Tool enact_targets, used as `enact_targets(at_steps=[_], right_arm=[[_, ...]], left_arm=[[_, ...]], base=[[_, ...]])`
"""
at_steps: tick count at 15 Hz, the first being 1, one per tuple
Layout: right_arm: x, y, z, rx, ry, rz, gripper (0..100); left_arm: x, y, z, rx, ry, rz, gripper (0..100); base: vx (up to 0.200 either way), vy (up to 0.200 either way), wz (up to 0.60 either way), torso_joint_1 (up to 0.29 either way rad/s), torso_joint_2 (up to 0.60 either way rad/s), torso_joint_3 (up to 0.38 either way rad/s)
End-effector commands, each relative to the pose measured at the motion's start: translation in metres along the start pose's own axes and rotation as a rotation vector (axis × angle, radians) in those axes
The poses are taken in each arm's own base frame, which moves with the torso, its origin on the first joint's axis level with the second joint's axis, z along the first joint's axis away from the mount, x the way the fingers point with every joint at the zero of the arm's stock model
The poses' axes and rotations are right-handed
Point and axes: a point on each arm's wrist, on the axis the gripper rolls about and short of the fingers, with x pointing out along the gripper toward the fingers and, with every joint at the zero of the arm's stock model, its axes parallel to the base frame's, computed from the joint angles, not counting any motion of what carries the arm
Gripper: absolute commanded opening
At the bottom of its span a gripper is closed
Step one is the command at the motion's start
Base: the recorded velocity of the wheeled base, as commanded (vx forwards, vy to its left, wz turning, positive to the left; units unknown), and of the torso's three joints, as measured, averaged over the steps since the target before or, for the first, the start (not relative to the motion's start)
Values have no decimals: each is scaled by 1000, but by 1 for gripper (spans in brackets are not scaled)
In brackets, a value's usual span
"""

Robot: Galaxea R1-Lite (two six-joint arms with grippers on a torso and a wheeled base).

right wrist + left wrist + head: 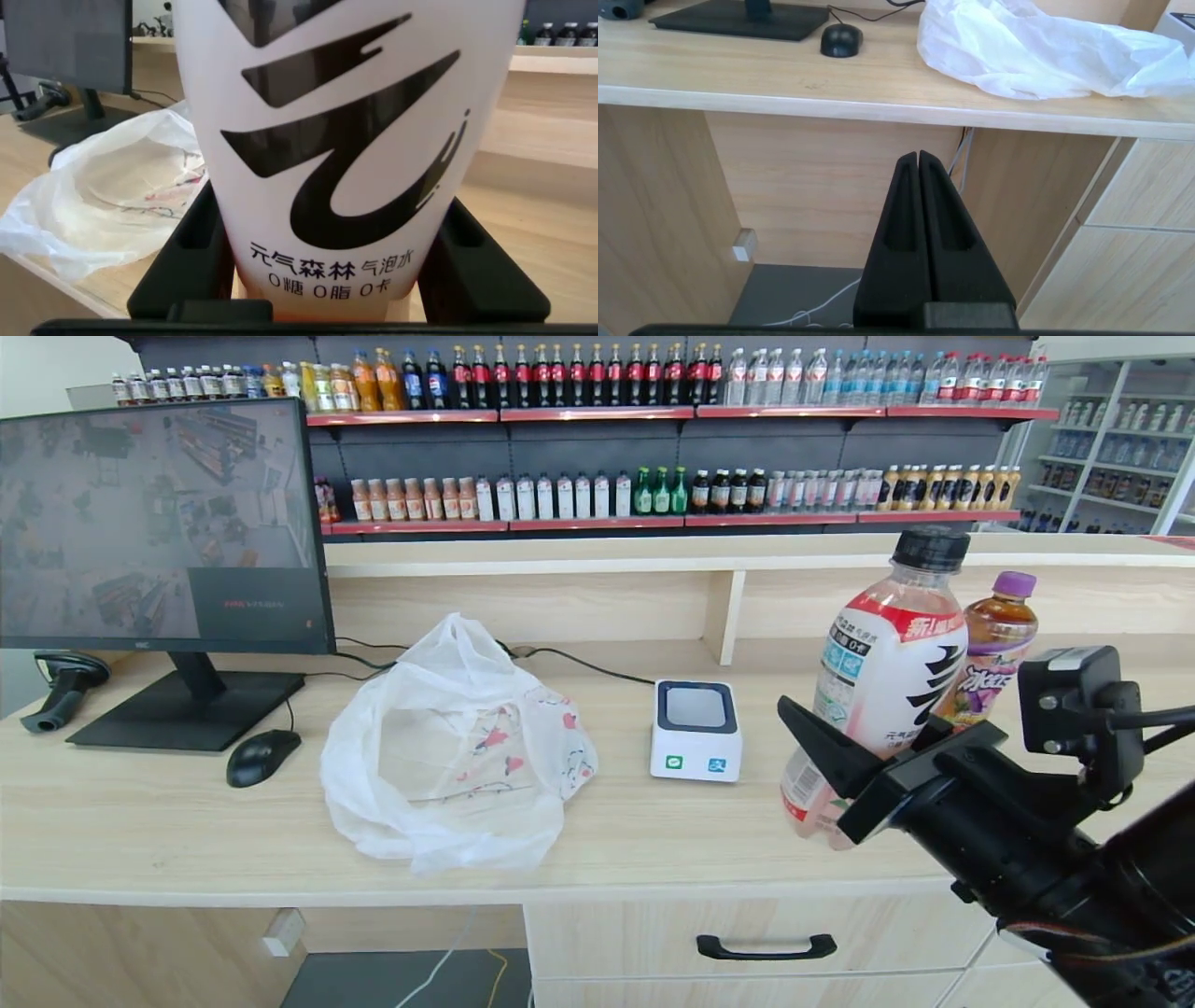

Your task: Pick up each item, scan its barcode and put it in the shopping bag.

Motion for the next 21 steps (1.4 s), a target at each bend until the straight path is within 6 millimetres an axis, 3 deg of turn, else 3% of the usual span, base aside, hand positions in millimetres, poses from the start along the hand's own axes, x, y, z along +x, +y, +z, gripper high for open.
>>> enact_targets(at_steps=[1,4,12,18,21], right_arm=[[-2,-2,-1,-2,7,-8,0],[-2,-7,0,17,2,-29,0],[1,-21,10,46,-46,-86,0],[2,-26,8,47,-42,-111,0],[5,-26,1,44,-13,-110,0]], left_arm=[[0,0,0,1,-1,0,0],[0,0,0,-1,-1,0,0],[0,0,0,-4,-1,0,0],[0,0,0,-4,-1,0,0],[0,0,0,-2,-1,0,0]], base=[[0,0,0,0,0,0],[0,0,0,0,0,0],[0,200,0,3,4,1],[0,200,0,5,2,3],[0,0,0,0,0,0]])
